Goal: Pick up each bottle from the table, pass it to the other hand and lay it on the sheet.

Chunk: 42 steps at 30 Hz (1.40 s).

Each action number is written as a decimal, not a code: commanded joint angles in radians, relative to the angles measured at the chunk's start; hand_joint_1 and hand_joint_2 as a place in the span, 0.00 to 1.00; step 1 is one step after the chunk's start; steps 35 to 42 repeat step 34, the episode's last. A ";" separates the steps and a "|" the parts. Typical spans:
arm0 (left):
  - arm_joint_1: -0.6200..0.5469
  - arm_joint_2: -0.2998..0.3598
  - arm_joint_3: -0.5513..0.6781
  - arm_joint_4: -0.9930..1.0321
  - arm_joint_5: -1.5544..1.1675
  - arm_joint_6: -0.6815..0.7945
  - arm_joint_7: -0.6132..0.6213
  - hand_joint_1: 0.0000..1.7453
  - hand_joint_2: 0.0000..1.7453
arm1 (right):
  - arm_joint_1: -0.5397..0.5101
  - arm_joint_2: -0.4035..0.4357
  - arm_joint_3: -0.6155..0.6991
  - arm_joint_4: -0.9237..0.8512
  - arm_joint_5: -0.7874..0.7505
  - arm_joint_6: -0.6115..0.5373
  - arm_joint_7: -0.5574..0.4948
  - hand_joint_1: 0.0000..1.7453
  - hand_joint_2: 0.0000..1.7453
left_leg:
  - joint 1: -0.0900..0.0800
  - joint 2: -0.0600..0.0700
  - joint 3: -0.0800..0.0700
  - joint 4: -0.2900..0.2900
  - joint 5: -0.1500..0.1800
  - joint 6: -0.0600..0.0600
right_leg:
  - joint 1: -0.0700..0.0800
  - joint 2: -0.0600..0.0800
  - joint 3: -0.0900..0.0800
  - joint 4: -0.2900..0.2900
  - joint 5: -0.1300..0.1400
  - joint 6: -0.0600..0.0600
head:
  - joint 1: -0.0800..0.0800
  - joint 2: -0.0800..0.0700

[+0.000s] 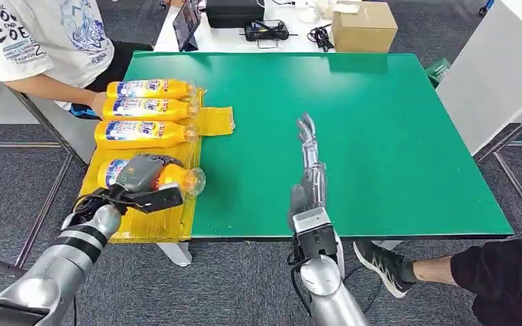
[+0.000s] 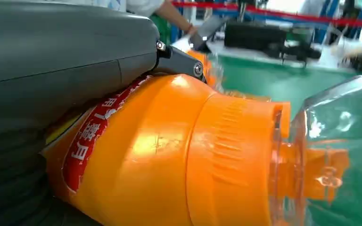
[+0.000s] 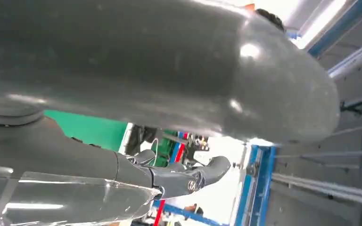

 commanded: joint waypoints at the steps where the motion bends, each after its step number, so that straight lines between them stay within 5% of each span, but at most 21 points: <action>1: -0.081 0.076 -0.112 0.073 0.097 -0.098 -0.008 1.00 1.00 | -0.055 -0.013 0.034 0.102 -0.012 0.014 0.003 0.00 0.00 | 0.001 0.002 0.002 0.000 -0.001 -0.001 | 0.001 0.002 0.002 -0.001 0.000 -0.001 | 0.000 0.000; 17: -0.107 0.096 -0.226 0.125 0.118 -0.167 -0.006 1.00 1.00 | -0.078 -0.004 0.043 0.164 -0.019 0.047 0.010 0.00 0.00 | 0.000 0.001 0.004 0.000 -0.001 -0.001 | 0.001 0.001 0.004 0.000 -0.001 -0.001 | 0.000 0.000; 18: -0.099 0.095 -0.231 0.125 0.126 -0.169 -0.007 0.84 1.00 | -0.080 -0.003 0.044 0.168 -0.020 0.049 0.010 0.00 0.00 | 0.001 0.002 0.006 0.000 -0.002 -0.001 | 0.001 0.002 0.006 0.000 -0.002 -0.002 | 0.000 0.000; 19: -0.093 0.093 -0.237 0.129 0.136 -0.177 -0.007 0.03 1.00 | -0.083 -0.002 0.045 0.175 -0.020 0.050 0.011 0.00 0.00 | 0.000 0.001 0.003 0.000 -0.001 -0.001 | 0.001 0.002 0.003 0.000 -0.001 -0.001 | 0.000 0.000; 30: -0.064 0.103 -0.264 0.121 0.253 -0.282 -0.041 0.00 1.00 | -0.101 0.005 0.054 0.214 -0.021 0.060 0.014 0.00 0.00 | 0.000 0.002 0.004 -0.001 -0.001 -0.001 | 0.000 0.002 0.004 -0.001 -0.001 -0.001 | 0.000 0.000; 31: -0.060 0.105 -0.266 0.115 0.264 -0.285 -0.043 0.00 0.00 | -0.102 0.006 0.055 0.217 -0.021 0.061 0.014 0.00 0.00 | 0.001 0.002 0.007 -0.001 -0.003 -0.001 | 0.001 0.003 0.007 -0.001 -0.002 -0.002 | 0.000 0.000; 42: -0.035 0.109 -0.266 0.101 0.308 -0.308 -0.052 0.00 0.00 | -0.107 0.008 0.058 0.235 -0.021 0.065 0.015 0.00 0.00 | 0.000 0.002 0.005 -0.001 -0.001 -0.001 | 0.000 0.002 0.004 -0.001 -0.001 -0.001 | 0.000 0.000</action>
